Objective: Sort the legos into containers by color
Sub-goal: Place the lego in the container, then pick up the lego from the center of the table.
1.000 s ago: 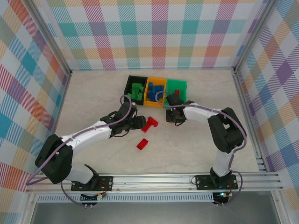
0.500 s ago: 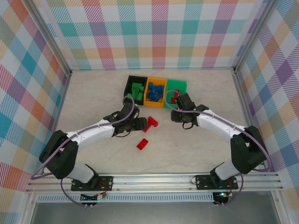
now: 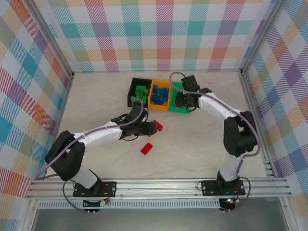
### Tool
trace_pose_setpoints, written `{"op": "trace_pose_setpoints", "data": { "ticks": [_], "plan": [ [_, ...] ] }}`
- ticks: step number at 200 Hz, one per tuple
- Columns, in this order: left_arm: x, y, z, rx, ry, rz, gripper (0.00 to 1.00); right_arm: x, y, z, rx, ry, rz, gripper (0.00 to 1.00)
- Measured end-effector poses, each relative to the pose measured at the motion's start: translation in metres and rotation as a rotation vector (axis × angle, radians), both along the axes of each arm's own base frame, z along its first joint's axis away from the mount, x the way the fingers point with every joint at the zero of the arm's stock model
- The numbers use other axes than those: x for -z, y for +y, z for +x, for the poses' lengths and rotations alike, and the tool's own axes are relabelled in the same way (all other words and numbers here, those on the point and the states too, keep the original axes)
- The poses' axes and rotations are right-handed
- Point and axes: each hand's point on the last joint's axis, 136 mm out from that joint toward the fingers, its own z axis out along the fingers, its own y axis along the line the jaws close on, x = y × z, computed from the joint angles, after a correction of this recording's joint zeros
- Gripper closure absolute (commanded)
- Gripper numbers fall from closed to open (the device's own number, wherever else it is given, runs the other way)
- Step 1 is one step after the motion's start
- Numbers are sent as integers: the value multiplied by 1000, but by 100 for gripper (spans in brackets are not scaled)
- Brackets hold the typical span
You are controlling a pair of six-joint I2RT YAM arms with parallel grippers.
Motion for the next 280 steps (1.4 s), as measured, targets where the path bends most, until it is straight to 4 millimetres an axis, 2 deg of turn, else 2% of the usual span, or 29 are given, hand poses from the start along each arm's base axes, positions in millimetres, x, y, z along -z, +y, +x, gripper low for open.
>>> {"op": "trace_pose_setpoints", "data": {
  "ticks": [24, 64, 93, 129, 162, 196, 242, 280],
  "plan": [
    [1, -5, -6, 27, 5, 1, 38, 10, 0, 24, -4, 10, -12, 59],
    [7, 0, -14, 45, 33, 40, 35, 17, 5, 47, -20, 30, -13, 56],
    [11, 5, -19, 49, 52, 65, 32, 10, 10, 57, -32, 23, 4, 43],
    [17, 14, -24, 65, 69, 119, 31, 9, 13, 57, -42, 27, 21, 41],
    [14, 18, -26, 103, 63, 163, 31, 20, 6, 30, -48, 76, 17, 40],
    [7, 13, -20, 172, 53, 211, 30, 10, -5, -6, -56, 79, 31, 40],
    [15, 9, -15, 275, 92, 305, 30, -5, -21, -49, -54, 55, 40, 40],
    [23, 5, -6, 324, 113, 368, 30, 3, -32, -74, -47, 74, 33, 39]
  ]
}}
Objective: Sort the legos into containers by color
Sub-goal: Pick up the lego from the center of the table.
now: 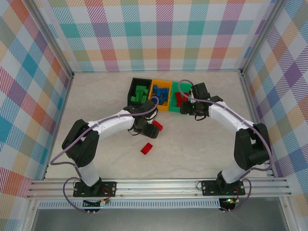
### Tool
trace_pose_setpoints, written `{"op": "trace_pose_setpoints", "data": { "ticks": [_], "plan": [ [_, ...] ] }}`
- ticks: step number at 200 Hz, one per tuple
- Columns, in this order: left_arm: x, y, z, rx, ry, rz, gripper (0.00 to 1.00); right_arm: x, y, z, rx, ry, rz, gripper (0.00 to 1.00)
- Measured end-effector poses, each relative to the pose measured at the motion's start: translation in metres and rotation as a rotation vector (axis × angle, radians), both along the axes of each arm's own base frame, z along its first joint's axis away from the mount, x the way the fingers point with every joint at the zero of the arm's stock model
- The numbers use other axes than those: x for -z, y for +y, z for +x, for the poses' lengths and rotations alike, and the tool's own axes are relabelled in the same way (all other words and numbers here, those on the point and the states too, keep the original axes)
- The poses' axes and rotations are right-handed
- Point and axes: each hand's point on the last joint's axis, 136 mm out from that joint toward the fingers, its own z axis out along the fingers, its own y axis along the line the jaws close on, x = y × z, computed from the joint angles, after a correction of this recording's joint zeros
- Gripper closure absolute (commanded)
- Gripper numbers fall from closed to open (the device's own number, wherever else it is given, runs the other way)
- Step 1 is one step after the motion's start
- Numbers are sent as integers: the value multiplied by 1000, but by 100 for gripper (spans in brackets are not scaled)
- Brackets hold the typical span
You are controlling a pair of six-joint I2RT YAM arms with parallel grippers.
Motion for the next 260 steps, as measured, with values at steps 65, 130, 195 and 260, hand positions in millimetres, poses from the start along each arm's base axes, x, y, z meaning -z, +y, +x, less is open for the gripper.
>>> {"op": "trace_pose_setpoints", "data": {
  "ticks": [65, 130, 195, 260],
  "plan": [
    [24, -3, 13, 35, 37, 96, 30, 19, -23, -39, 28, 18, -44, 39],
    [35, -7, 19, 50, 49, 115, 31, 32, -65, -83, 125, -39, -134, 36],
    [42, -9, 16, 55, 73, 110, 33, 48, -76, -94, 187, -33, -134, 36],
    [45, -11, 18, 55, 86, 117, 36, 48, -72, -91, 195, -51, -105, 36]
  ]
}}
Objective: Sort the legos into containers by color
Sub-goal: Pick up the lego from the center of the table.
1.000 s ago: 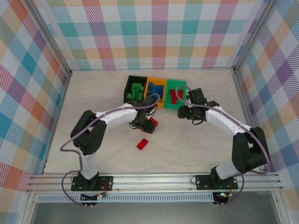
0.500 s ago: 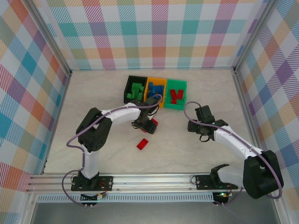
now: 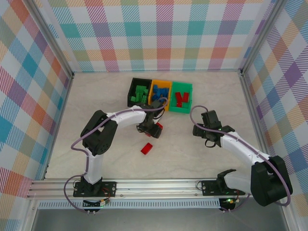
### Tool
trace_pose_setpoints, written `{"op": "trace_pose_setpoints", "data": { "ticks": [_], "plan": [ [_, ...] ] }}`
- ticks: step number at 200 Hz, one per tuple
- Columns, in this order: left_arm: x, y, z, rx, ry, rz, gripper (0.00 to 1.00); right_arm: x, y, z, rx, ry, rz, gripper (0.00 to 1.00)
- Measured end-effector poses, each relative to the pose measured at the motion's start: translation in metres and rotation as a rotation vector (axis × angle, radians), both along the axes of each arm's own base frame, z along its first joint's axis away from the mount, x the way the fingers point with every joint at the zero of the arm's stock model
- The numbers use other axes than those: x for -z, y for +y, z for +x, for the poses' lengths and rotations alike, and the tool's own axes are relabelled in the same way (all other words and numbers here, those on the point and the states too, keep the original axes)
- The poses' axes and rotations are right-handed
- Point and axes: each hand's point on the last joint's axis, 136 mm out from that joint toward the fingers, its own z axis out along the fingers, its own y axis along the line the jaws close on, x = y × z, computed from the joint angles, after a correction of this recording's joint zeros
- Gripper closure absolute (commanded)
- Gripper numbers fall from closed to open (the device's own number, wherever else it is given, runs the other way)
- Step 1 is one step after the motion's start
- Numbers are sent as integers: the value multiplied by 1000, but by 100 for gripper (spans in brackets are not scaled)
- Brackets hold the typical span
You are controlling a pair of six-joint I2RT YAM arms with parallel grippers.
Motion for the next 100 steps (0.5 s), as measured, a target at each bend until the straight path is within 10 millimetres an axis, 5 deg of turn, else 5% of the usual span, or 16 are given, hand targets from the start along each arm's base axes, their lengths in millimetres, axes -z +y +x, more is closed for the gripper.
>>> {"op": "trace_pose_setpoints", "data": {
  "ticks": [100],
  "plan": [
    [2, 8, 5, 10, -11, 51, 65, 2, 1, 3, 1, -5, 3, 36]
  ]
}}
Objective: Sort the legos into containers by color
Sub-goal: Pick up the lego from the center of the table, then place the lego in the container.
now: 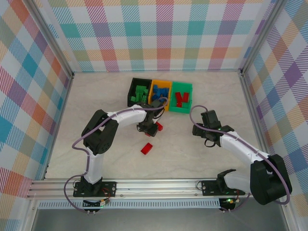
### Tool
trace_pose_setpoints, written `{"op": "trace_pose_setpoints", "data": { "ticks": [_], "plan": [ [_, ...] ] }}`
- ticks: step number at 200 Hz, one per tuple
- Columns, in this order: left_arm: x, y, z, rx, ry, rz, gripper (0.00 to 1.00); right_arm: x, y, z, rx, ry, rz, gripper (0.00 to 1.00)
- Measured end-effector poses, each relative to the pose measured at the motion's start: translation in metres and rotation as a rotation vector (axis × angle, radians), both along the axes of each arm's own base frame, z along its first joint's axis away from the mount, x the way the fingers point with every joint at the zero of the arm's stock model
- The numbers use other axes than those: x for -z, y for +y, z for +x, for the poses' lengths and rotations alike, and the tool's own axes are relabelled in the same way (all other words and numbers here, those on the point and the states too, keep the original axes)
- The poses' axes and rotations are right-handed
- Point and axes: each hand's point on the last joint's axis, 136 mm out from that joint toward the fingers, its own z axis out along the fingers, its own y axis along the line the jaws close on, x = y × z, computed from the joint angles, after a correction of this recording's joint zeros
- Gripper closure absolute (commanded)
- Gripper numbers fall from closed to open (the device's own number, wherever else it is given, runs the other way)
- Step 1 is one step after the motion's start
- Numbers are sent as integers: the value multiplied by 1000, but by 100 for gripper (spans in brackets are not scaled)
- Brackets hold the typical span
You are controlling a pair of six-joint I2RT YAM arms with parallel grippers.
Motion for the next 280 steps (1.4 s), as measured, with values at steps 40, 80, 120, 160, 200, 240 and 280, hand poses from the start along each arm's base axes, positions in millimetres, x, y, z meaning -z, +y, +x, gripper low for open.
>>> {"op": "trace_pose_setpoints", "data": {
  "ticks": [40, 80, 120, 160, 200, 240, 280],
  "plan": [
    [-3, -5, -1, -3, -25, -56, 75, 2, 0, 0, 0, 7, 1, 36],
    [-13, -16, -7, -6, -65, -164, 82, 5, 0, -1, 0, 18, -3, 36],
    [-31, -20, -3, -23, -123, -221, 89, 5, 0, 0, 0, 16, -2, 36],
    [-40, -16, 1, -50, -167, -226, 96, 6, 0, 0, 1, 18, -3, 35],
    [-37, -10, -1, -78, -174, -220, 100, 7, 0, -1, 1, 23, -5, 35],
    [-42, -11, 0, -107, -192, -246, 100, 7, 0, -1, 1, 24, -5, 35],
    [-67, -18, 5, -123, -242, -320, 100, 8, 0, -1, 1, 27, -6, 35]
  ]
}}
